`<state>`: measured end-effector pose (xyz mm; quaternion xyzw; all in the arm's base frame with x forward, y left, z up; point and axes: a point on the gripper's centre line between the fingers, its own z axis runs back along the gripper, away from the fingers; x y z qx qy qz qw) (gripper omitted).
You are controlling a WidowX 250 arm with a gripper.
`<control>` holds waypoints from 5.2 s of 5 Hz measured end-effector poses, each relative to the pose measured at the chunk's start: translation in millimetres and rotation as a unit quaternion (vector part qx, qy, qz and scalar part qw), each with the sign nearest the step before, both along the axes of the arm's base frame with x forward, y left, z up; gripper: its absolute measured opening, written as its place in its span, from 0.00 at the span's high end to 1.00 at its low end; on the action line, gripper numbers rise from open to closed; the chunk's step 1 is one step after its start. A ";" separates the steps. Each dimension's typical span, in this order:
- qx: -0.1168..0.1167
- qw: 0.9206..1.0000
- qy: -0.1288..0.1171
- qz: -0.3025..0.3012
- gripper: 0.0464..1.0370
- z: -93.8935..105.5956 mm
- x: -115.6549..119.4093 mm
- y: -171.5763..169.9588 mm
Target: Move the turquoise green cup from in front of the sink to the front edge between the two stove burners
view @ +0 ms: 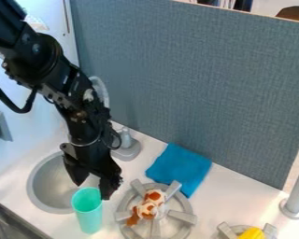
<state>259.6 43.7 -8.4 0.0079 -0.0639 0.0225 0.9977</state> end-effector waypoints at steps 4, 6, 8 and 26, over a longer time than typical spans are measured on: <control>0.054 0.998 0.033 -0.010 0.04 -28.7 -4.1 -2.3; 0.072 0.996 0.054 -0.007 0.04 -42.6 -7.5 3.9; 0.052 0.997 0.052 -0.024 0.04 -47.0 -6.8 -1.7; 0.041 0.923 -0.024 -0.382 0.97 -55.4 13.4 -170.0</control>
